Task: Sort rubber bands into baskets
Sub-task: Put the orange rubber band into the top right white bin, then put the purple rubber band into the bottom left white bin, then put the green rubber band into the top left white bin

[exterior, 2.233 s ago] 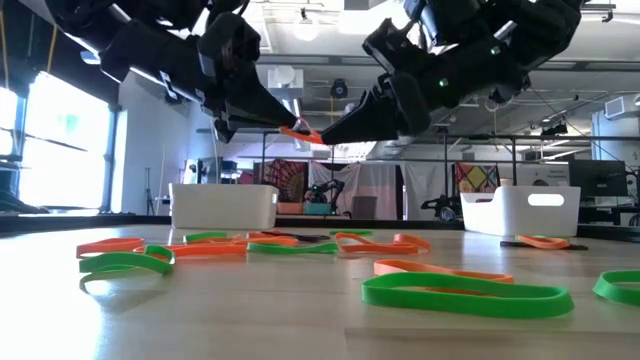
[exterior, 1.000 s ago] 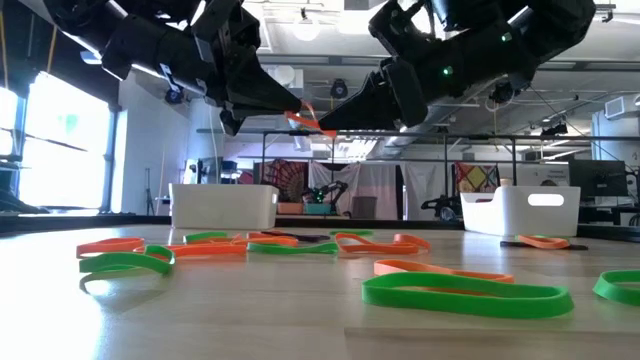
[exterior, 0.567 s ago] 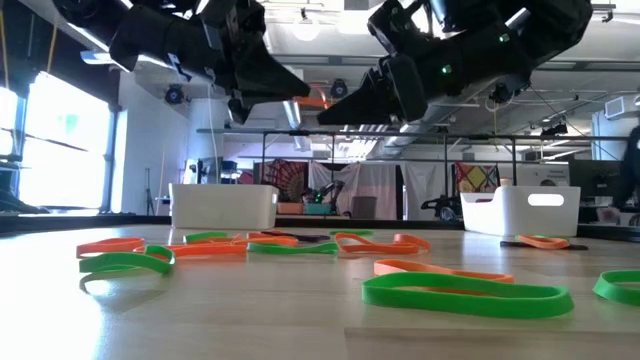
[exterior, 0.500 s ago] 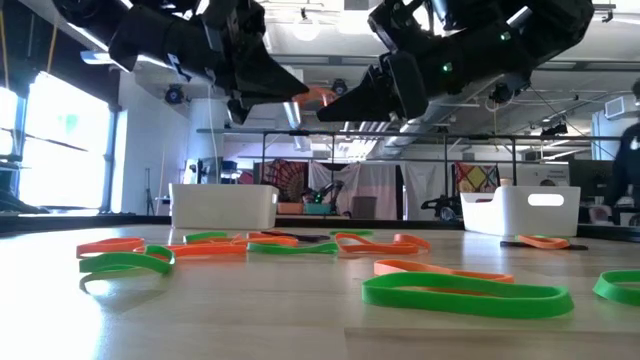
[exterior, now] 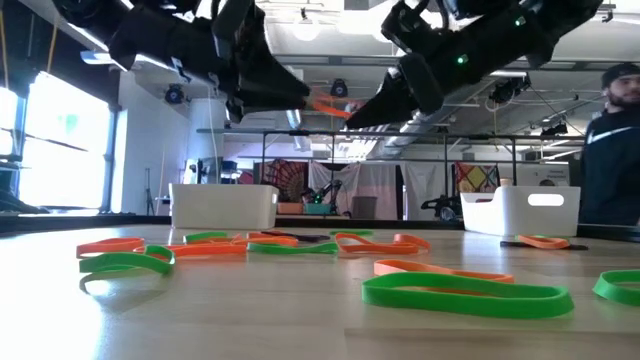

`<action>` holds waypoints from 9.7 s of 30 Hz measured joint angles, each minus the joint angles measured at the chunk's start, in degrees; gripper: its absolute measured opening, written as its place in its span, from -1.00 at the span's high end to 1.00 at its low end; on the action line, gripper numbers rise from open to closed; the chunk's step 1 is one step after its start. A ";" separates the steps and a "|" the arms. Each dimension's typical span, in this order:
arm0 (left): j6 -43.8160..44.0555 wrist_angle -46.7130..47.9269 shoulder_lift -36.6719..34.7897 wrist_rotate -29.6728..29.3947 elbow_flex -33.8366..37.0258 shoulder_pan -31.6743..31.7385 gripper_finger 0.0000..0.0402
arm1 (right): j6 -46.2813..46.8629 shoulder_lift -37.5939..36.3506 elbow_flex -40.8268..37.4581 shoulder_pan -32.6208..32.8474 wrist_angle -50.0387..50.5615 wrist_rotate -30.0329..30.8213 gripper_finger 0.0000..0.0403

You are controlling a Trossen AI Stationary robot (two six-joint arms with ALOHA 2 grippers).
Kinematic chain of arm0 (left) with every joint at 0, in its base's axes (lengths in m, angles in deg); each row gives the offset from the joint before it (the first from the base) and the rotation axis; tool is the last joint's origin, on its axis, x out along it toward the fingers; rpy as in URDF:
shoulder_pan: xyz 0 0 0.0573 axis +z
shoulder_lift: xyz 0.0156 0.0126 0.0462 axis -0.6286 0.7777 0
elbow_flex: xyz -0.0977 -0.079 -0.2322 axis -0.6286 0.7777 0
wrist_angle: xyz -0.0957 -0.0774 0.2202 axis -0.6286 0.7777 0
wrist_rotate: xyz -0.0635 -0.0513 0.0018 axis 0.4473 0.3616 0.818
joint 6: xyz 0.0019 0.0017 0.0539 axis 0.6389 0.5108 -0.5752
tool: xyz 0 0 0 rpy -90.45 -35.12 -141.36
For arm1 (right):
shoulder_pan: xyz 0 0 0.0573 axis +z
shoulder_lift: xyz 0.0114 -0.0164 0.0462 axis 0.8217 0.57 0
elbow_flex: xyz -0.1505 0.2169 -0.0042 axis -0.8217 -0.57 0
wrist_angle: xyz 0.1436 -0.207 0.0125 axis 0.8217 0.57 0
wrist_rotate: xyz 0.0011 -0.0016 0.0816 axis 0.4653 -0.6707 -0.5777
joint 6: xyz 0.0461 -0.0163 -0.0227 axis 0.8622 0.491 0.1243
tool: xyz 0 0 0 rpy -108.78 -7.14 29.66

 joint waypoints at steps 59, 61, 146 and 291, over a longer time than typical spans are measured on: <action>0.53 11.15 2.82 -4.62 0.04 3.97 0.31 | 26.67 -23.35 -0.01 -46.47 53.34 7.19 0.24; 0.57 10.83 3.97 -4.52 0.04 4.43 0.29 | 26.69 -24.78 0.00 -44.71 53.39 7.18 0.24; -5.39 58.27 -16.39 12.69 -15.91 -14.68 1.00 | 21.11 -24.19 -0.02 -22.62 38.57 6.98 0.24; -4.46 58.73 5.96 0.59 -15.93 12.05 0.99 | 17.71 -24.21 -0.02 -16.10 34.30 6.37 0.24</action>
